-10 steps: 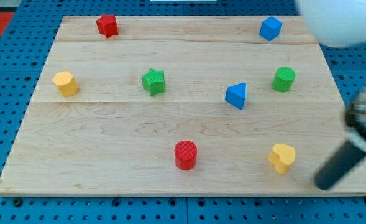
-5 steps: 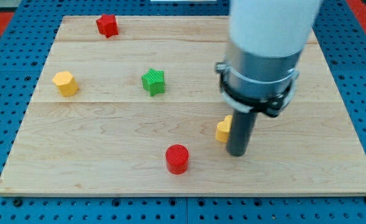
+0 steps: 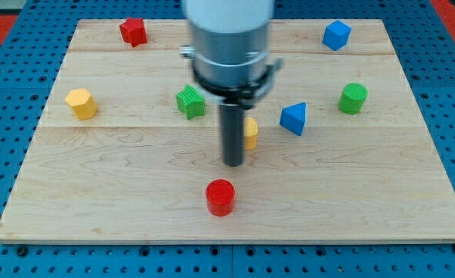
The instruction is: Place the yellow heart to the top center
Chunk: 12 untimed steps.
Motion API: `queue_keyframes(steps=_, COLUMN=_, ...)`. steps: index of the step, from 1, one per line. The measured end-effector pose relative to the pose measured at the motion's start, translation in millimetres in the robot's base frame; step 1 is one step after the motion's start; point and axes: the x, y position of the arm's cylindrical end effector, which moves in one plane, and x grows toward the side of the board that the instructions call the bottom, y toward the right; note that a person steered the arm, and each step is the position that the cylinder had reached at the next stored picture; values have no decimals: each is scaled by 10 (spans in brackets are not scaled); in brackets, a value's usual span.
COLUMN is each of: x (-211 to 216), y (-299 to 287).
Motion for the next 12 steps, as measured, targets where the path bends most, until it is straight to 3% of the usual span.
queue_keyframes(steps=1, x=-293, y=-79)
queue_keyframes(steps=2, x=-382, y=-797)
queue_keyframes(steps=4, x=-373, y=-451)
queue_keyframes(steps=5, x=-590, y=0)
queue_keyframes(steps=6, x=-1014, y=63)
queue_keyframes(steps=7, x=-1449, y=-266)
queue_keyframes(steps=8, x=-1565, y=-616)
queue_keyframes(steps=9, x=-1332, y=-1152)
queue_keyframes(steps=10, x=-1621, y=-1214)
queue_keyframes(steps=11, x=-1883, y=-1008)
queue_keyframes(steps=12, x=-1830, y=-591)
